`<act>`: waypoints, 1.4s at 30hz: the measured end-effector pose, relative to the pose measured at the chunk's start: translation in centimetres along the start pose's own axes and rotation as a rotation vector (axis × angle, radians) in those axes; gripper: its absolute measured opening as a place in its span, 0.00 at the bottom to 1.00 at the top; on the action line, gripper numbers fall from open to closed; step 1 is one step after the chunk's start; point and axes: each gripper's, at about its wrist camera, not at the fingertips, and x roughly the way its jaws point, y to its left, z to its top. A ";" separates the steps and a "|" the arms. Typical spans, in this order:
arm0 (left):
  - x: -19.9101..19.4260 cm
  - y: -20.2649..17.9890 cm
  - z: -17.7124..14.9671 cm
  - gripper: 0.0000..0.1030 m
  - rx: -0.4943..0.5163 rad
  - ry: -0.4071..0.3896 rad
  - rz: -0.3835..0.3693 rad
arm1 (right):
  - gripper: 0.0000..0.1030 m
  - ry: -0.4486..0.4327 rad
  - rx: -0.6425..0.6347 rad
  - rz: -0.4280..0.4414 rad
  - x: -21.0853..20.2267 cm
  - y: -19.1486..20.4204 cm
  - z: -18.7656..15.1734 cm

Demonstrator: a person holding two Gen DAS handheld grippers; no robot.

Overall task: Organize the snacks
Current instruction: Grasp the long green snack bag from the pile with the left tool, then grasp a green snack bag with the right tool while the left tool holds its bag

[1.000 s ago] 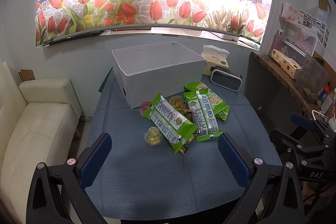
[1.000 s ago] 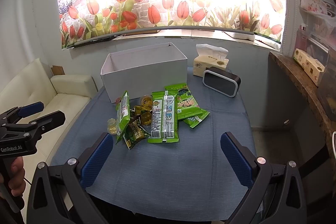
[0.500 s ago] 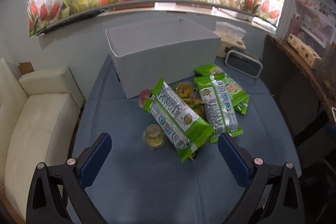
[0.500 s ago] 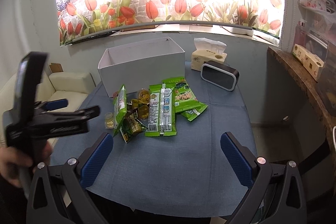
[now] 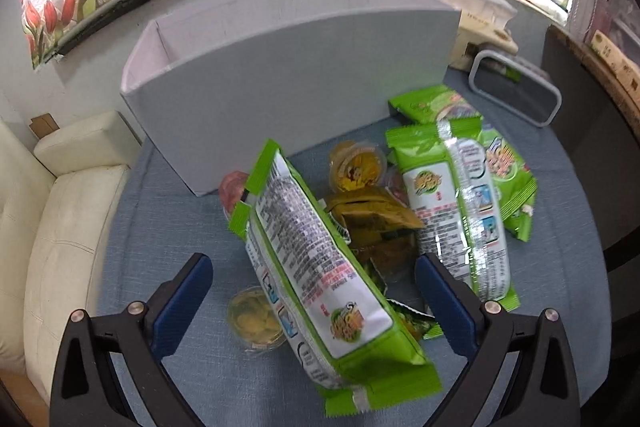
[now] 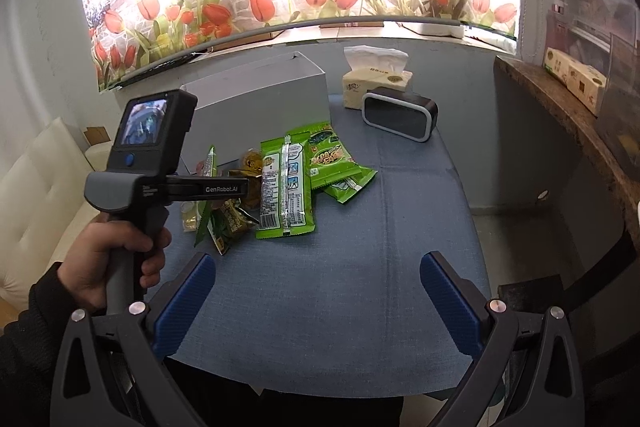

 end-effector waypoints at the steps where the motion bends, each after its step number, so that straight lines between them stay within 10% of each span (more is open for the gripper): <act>1: 0.2 0.0 -0.1 1.00 0.000 0.006 -0.002 | 1.00 0.002 0.004 -0.002 0.1 -0.1 0.0; 4: 0.5 0.6 -0.2 0.86 -0.027 0.008 0.005 | 1.00 0.006 0.009 -0.008 0.2 -0.3 0.0; 9: 1.0 2.1 -0.2 0.37 -0.069 0.063 -0.034 | 1.00 0.011 0.015 -0.004 0.5 -0.3 0.0; 14: 0.1 3.5 -0.5 0.20 -0.092 0.058 -0.070 | 1.00 0.015 0.002 -0.002 0.7 0.2 0.0; 31: -5.1 6.1 -1.1 0.13 -0.118 -0.004 -0.204 | 1.00 0.012 -0.040 0.017 2.2 2.3 0.5; 42: -9.3 7.6 -3.0 0.13 -0.092 -0.082 -0.226 | 1.00 0.109 -0.026 -0.046 13.8 3.5 4.2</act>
